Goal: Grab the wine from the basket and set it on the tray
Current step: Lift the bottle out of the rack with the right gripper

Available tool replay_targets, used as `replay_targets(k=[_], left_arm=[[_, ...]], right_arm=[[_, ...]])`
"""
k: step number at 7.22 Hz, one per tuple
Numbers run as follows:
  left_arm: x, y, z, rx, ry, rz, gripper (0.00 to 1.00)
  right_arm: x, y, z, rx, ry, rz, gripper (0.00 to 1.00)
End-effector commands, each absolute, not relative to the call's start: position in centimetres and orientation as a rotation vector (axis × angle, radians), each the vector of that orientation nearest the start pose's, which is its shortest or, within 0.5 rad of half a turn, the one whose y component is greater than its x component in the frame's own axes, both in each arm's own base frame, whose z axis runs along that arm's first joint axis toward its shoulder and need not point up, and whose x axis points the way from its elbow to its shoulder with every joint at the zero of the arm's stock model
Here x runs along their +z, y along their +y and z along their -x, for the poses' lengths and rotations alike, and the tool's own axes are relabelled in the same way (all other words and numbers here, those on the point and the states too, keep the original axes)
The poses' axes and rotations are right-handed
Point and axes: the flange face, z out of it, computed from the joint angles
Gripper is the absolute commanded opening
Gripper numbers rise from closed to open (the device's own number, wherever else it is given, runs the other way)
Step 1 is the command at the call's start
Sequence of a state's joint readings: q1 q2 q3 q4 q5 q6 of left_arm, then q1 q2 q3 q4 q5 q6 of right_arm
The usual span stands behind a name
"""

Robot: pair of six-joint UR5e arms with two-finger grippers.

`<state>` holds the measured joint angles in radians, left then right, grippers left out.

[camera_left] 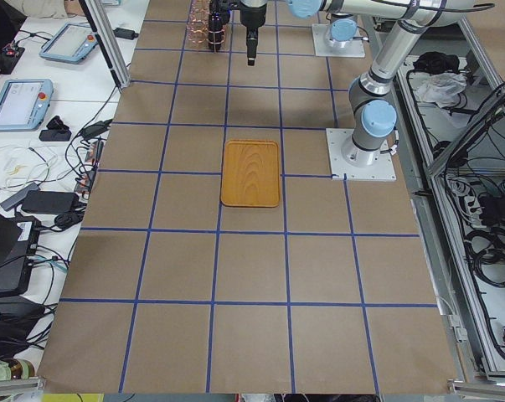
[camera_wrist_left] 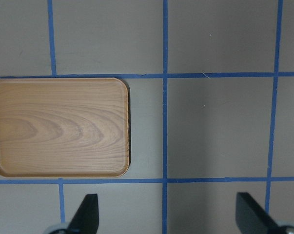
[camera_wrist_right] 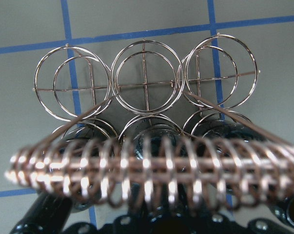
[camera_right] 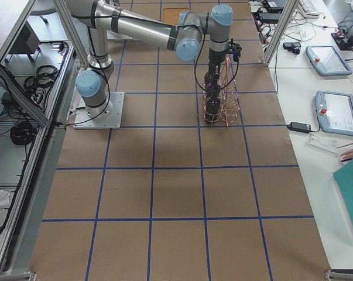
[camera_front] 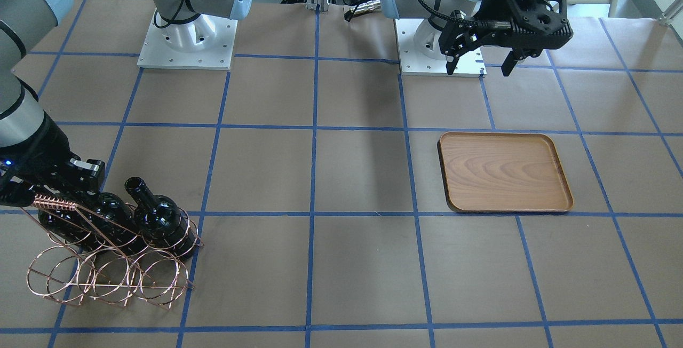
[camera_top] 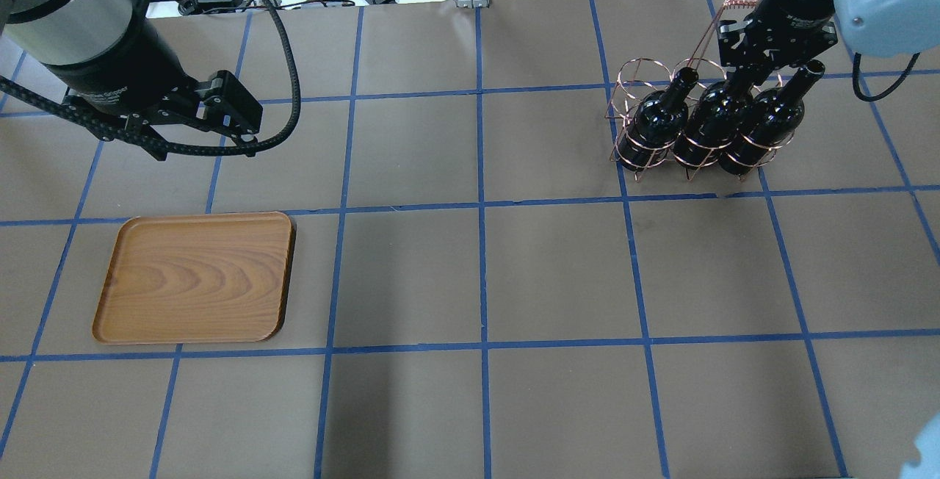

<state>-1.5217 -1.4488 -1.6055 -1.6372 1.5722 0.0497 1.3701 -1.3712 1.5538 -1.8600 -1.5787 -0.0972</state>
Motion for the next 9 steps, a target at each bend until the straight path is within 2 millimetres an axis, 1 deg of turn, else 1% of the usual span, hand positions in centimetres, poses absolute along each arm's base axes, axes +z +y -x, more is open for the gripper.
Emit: replay_targets(k=[1, 2, 3, 4, 5, 6, 7, 8, 9], left_arm=[[52.2, -44.7, 11.2, -0.037, 3.148, 0.009, 1.00], [52.1, -44.8, 10.9, -0.039, 3.148, 0.019, 1.00], [52.3, -44.7, 10.7, -0.039, 3.149, 0.022, 1.00], [52.3, -44.8, 10.6, -0.044, 3.149, 0.029, 1.00], [52.3, -44.9, 10.4, -0.047, 3.149, 0.034, 1.00], [52.3, -44.9, 10.2, -0.049, 3.147, 0.024, 1.00], [52.3, -44.9, 10.1, -0.051, 3.147, 0.024, 1.00], [52.4, -45.1, 9.4, -0.054, 3.146, 0.045, 1.00], [52.5, -45.5, 7.7, -0.059, 3.146, 0.105, 1.00]], right_arm=[[48.9, -55.8, -2.3, -0.254, 3.150, -0.174, 0.00], [53.8, -53.6, -3.0, -0.254, 3.151, -0.170, 0.00], [57.0, -51.1, -3.8, -0.197, 3.145, -0.215, 0.00], [59.6, -47.8, -5.1, -0.193, 3.129, -0.290, 0.00], [60.5, -45.8, -7.9, -0.178, 3.123, -0.302, 0.00], [60.0, -44.7, -12.2, -0.138, 3.108, -0.402, 0.00], [58.2, -44.2, -17.4, -0.088, 3.107, -0.432, 0.00], [56.3, -44.3, -22.2, -0.054, 3.097, -0.466, 0.00], [54.5, -45.1, -26.2, -0.082, 3.084, -0.443, 0.00]])
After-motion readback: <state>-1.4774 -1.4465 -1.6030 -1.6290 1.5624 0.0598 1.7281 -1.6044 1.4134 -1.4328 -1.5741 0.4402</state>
